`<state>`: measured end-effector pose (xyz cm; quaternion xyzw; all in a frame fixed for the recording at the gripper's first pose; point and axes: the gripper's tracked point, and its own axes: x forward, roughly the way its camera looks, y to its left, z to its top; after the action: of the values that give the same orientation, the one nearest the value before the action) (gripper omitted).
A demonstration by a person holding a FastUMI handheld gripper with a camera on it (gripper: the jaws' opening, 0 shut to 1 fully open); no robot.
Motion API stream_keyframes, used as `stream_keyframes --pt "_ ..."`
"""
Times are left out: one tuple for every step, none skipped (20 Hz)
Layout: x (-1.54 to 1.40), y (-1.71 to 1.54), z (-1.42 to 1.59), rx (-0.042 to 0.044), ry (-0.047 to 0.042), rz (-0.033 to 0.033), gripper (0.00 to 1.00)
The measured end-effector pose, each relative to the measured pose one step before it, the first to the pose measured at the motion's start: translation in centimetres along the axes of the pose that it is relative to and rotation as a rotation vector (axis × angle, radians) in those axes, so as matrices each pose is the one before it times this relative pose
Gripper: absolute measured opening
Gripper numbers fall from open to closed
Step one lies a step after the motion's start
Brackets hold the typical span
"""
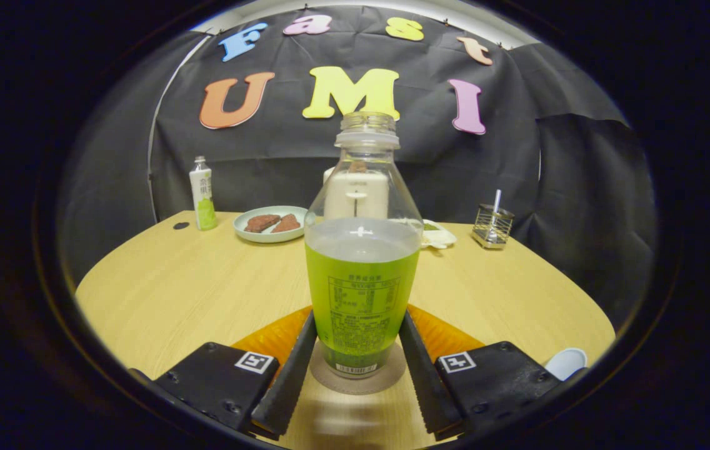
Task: Take the bottle from table, then pour the juice into the cup, finally place the bottle on the coaster
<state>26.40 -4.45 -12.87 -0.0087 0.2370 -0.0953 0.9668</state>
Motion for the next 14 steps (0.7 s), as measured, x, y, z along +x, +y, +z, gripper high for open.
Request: stream_keyframes --pt "0.018 -0.018 -0.182 0.00073 0.01016 -0.00246 0.82" --pt "0.069 -0.245 -0.083 -0.00015 0.00322 -0.00639 0.82" --pt "0.249 0.094 -0.056 0.00044 -0.00064 0.00359 0.84" --pt "-0.133 0.354 -0.052 -0.00069 0.00695 0.01718 0.86" --pt "0.079 0.098 -0.014 -0.0015 0.00016 0.00535 0.87" --pt "-0.043 -0.204 -0.005 -0.00304 0.00213 -0.00374 0.89" --pt "-0.083 -0.136 0.01 -0.00281 0.00241 -0.00254 0.89" --pt "-0.045 -0.117 -0.068 -0.0024 -0.00052 -0.00029 0.89" --pt "-0.133 -0.07 -0.041 -0.00191 -0.00056 -0.00079 0.89" --pt "-0.195 -0.046 -0.001 -0.00061 0.00294 0.00238 0.89" --pt "-0.209 -0.064 -0.195 0.00013 0.00418 0.0014 0.89" --pt "-0.214 -0.056 0.069 -0.00047 -0.00342 0.00066 0.92" --pt "-0.208 -0.011 0.133 0.00179 -0.00383 0.00487 0.95" --pt "-0.275 0.061 0.096 0.0008 -0.00507 0.00558 0.99"
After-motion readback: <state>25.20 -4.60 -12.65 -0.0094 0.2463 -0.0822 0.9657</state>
